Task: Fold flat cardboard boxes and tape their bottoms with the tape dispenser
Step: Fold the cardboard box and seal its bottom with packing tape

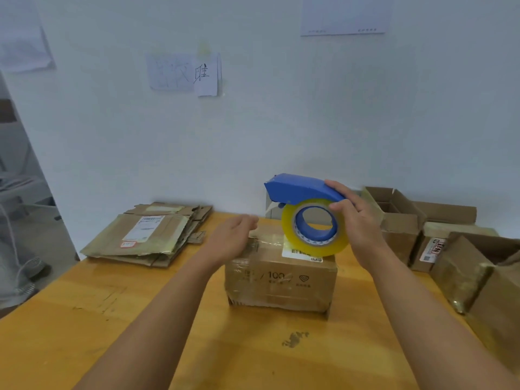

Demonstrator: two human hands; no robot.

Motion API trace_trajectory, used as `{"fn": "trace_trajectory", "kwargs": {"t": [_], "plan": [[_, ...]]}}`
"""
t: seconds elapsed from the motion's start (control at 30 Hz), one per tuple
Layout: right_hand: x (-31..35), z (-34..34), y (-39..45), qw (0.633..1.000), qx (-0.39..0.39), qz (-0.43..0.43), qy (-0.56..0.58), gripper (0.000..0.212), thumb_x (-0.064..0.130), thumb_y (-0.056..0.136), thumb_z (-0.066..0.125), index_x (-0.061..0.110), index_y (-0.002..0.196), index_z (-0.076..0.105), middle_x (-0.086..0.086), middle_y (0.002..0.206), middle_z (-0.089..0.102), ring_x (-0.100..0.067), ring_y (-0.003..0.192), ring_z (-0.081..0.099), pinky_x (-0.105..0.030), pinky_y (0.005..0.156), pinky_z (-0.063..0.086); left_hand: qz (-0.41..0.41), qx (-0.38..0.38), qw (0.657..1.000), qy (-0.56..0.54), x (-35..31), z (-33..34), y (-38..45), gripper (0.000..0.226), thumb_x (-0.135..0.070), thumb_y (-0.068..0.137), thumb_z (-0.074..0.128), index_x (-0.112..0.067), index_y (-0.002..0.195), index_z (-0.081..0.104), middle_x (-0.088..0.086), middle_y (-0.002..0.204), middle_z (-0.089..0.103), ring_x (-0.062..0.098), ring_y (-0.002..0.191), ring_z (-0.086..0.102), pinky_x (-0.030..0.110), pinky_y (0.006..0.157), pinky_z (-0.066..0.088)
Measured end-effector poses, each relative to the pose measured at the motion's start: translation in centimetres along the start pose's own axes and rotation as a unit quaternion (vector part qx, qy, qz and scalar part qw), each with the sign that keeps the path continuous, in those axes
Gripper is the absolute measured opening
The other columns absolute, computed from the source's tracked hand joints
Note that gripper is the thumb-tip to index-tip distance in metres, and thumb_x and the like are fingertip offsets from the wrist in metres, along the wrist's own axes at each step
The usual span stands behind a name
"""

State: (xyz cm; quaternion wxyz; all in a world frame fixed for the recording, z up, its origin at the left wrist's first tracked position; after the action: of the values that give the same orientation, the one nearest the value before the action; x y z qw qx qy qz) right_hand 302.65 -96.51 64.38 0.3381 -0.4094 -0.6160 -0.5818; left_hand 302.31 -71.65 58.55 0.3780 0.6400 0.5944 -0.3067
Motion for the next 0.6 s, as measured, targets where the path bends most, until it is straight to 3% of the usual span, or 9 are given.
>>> {"fn": "trace_trajectory", "kwargs": {"t": [0.1,0.23,0.4,0.5,0.6], "plan": [[0.3,0.5,0.3,1.0,0.016,-0.009,0.018,0.043,0.023,0.083,0.05,0.045,0.116,0.066,0.037,0.105,0.063,0.012,0.1,0.058,-0.005,0.077,0.047,-0.044,0.011,0.998,-0.048,0.0,-0.1,0.9,0.056,-0.069,0.096,0.029,-0.031,0.119,0.064,-0.015,0.114,0.068,0.008,0.111,0.059,0.039,0.1,0.043],[-0.3,1.5,0.0,0.999,0.04,-0.018,0.005,0.048,0.007,0.094,0.046,0.045,0.116,0.066,0.036,0.106,0.063,0.01,0.1,0.059,-0.007,0.078,0.048,-0.088,0.011,0.986,-0.145,-0.3,0.1,2.4,0.065,-0.067,0.098,0.024,-0.022,0.096,0.071,-0.008,0.091,0.077,0.009,0.096,0.069,0.035,0.096,0.029],[-0.3,1.6,0.2,0.999,0.039,-0.02,0.007,0.046,0.008,0.095,0.045,0.045,0.116,0.065,0.028,0.111,0.064,0.009,0.102,0.058,-0.008,0.079,0.048,-0.096,0.022,0.97,-0.221,-0.9,0.5,2.6,0.024,-0.036,0.093,0.061,-0.015,0.094,0.073,0.001,0.084,0.077,0.01,0.086,0.073,0.048,0.116,0.021],[-0.1,1.8,0.2,0.998,0.052,-0.026,0.002,0.047,0.007,0.096,0.045,0.042,0.119,0.064,0.019,0.12,0.061,0.01,0.1,0.058,-0.007,0.079,0.047,-0.099,0.015,0.957,-0.273,-1.0,0.2,2.6,0.015,-0.022,0.091,0.062,-0.013,0.089,0.074,0.002,0.074,0.074,0.014,0.084,0.074,0.052,0.12,0.016],[-0.1,2.1,0.3,0.997,0.069,-0.027,-0.003,0.042,0.012,0.095,0.049,0.043,0.119,0.063,0.022,0.116,0.062,0.011,0.098,0.058,-0.007,0.077,0.047,-0.103,0.024,0.952,-0.286,-0.9,0.0,2.5,0.013,-0.017,0.091,0.063,-0.01,0.088,0.074,0.003,0.071,0.073,0.015,0.082,0.073,0.05,0.121,0.02]]}}
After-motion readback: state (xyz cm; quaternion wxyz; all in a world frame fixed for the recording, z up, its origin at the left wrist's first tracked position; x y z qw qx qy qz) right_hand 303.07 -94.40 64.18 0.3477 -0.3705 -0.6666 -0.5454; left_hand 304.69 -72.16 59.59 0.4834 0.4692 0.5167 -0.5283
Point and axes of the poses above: each hand's wrist, its own y-axis towards the middle knuckle, its own z-axis out of the palm, x = y × z, the point moved 10 cm from there along y, towards the middle knuckle
